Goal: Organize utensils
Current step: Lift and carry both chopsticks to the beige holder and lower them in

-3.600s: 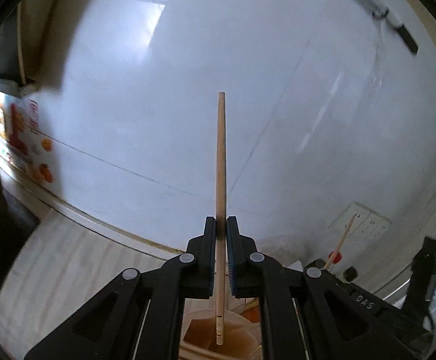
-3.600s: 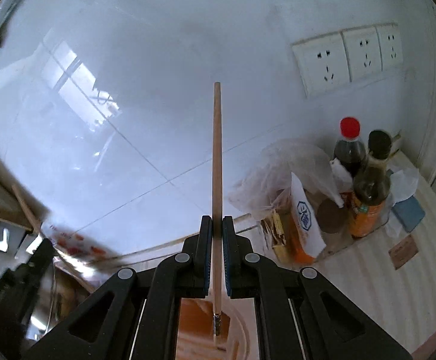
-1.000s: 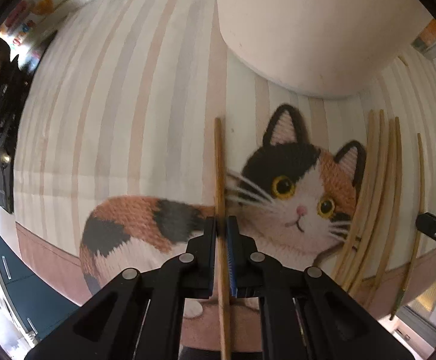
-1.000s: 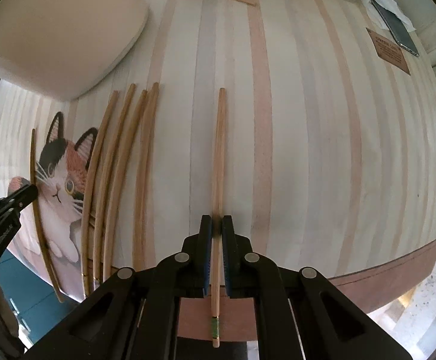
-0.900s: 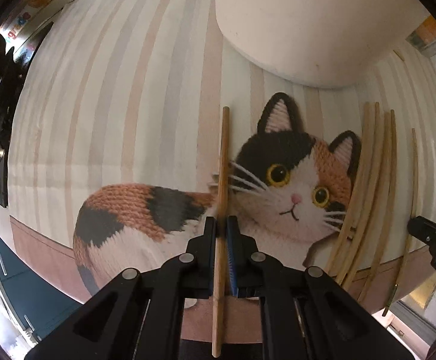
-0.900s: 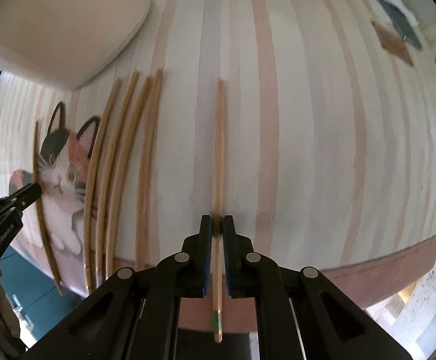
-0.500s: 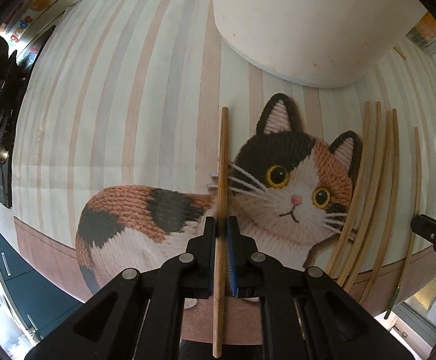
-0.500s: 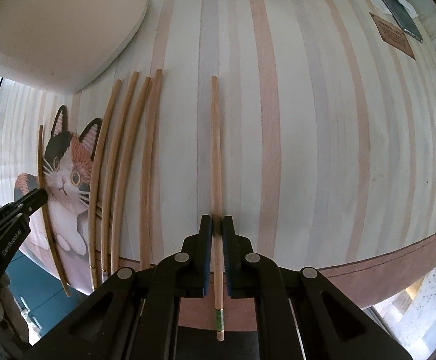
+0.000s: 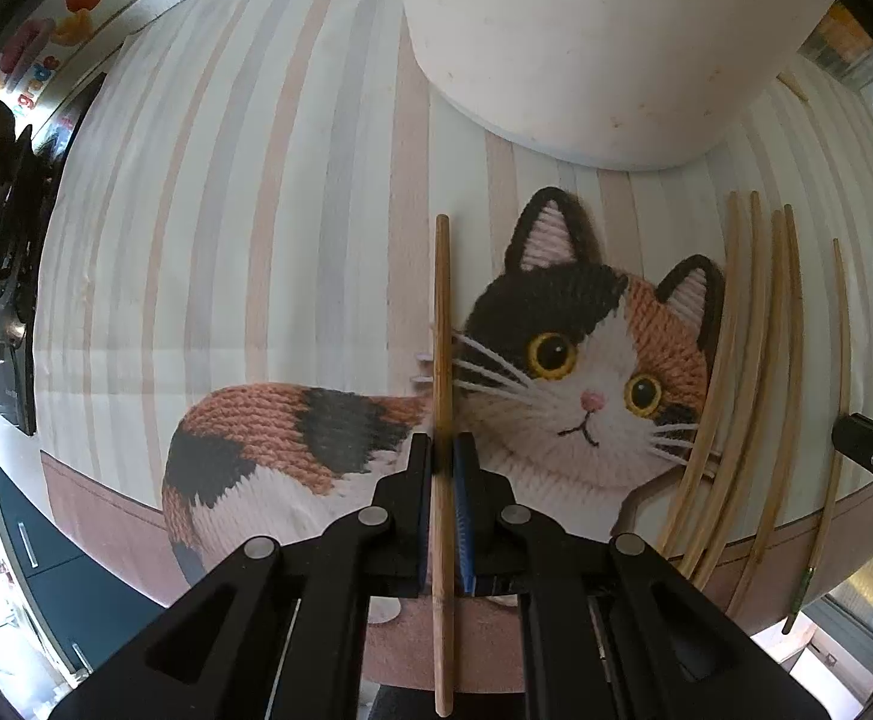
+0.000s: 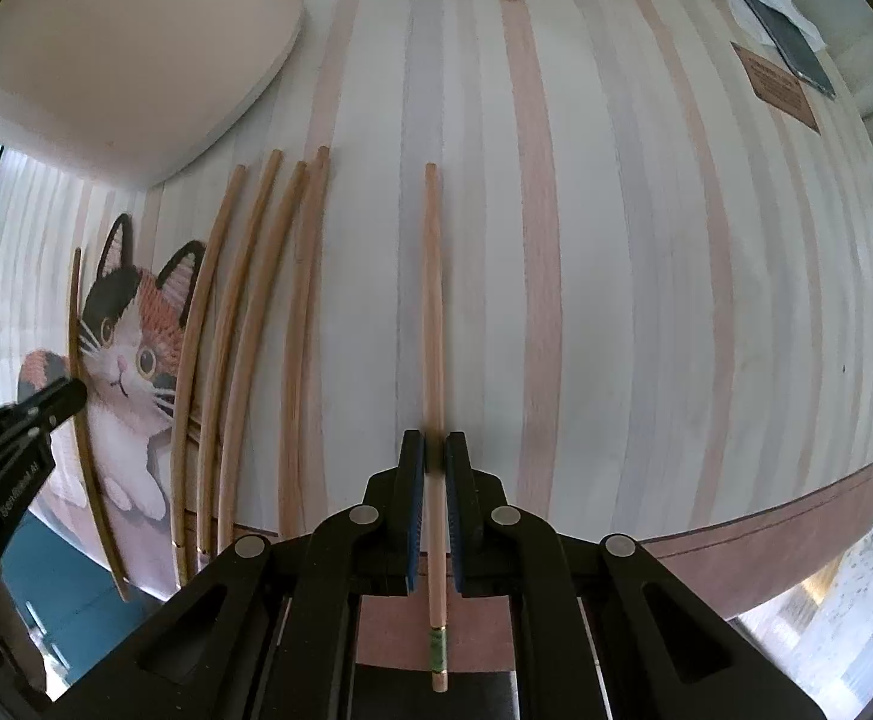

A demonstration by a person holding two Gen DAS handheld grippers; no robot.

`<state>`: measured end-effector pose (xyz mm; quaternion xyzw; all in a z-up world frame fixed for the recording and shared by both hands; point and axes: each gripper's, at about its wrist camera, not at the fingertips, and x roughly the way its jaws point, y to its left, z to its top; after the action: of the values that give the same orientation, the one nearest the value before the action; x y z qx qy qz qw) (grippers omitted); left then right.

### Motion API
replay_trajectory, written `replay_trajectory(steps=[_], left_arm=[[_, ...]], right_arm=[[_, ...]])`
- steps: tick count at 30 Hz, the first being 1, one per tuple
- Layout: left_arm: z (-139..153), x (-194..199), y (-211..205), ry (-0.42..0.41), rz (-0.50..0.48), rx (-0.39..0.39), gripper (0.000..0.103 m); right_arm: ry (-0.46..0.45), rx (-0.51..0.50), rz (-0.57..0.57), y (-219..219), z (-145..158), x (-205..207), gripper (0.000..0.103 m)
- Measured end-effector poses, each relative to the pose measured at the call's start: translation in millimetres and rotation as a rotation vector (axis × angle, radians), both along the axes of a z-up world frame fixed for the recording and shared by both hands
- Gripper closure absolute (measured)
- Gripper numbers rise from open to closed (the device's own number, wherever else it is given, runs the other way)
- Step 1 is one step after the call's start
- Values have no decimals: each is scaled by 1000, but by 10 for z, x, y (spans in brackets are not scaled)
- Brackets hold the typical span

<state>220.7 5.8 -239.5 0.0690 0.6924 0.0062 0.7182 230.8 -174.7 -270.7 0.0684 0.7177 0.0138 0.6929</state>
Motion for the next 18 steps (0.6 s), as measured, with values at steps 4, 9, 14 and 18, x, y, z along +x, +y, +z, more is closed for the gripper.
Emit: replay_trajectory(steps=[4,9,14,18], left_arm=[[127,-89,105,-41,27,-11,98],[522,-106,285,-154,58,-22,98],[933,-41,493,-269,106,-32,98],[1173,44,599,-352,135,-36,99]], right_arm=[[-12,50,-68,-90,34,-41,96],[-96,91,-123,-224,335,-29,96],[-186,93,-133,-290,676,20,96],[-264,85,-130,-303,910,103,96]])
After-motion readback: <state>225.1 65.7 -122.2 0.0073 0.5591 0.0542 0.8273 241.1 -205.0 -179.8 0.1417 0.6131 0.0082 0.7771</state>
